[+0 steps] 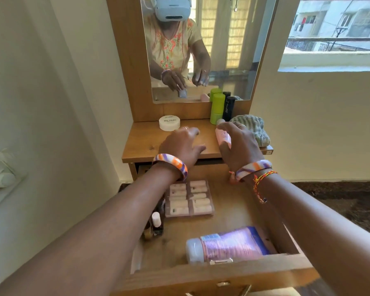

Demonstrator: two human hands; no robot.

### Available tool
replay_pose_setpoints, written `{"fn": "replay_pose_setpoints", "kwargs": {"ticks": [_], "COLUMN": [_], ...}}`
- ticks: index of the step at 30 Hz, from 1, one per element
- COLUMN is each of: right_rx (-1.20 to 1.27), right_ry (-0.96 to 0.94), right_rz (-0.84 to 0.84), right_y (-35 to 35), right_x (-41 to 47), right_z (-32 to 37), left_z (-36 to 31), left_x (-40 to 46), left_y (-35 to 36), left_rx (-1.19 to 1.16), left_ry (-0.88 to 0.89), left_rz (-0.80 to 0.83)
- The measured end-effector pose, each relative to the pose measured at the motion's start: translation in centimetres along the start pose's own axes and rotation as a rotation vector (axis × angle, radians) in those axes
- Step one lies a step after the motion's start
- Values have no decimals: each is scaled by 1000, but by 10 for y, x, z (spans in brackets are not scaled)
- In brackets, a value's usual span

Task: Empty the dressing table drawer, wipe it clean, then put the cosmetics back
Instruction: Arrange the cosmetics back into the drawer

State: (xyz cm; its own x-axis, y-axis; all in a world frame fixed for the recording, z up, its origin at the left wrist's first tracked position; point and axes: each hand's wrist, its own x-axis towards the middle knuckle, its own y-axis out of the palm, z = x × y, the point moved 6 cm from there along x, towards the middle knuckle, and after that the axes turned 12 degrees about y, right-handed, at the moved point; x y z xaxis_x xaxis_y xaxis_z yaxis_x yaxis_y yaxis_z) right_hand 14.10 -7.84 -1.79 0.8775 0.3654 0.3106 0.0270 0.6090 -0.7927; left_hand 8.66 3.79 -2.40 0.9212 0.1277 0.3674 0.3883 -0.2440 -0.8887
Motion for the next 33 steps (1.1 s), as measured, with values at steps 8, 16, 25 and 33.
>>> {"fn": "replay_pose_setpoints", "kwargs": {"ticks": [8,16,25,33], "right_rx": [-65,-328,-152,30], "right_ry": [116,-1,25,35], "right_rz": [-23,141,54,-134], "right_y": [-7,20,15,-28], "right_x": [102,150,148,127], "right_z": [-24,-31,-21,-11], "left_z": [-7,-15,-11,-15], "left_x": [109,158,148,125], "left_y": [4,34,16,-27], "left_rx": [133,176,119,31], "left_ry": [70,100,89,51], "left_rz": [8,140,-109,-268]}}
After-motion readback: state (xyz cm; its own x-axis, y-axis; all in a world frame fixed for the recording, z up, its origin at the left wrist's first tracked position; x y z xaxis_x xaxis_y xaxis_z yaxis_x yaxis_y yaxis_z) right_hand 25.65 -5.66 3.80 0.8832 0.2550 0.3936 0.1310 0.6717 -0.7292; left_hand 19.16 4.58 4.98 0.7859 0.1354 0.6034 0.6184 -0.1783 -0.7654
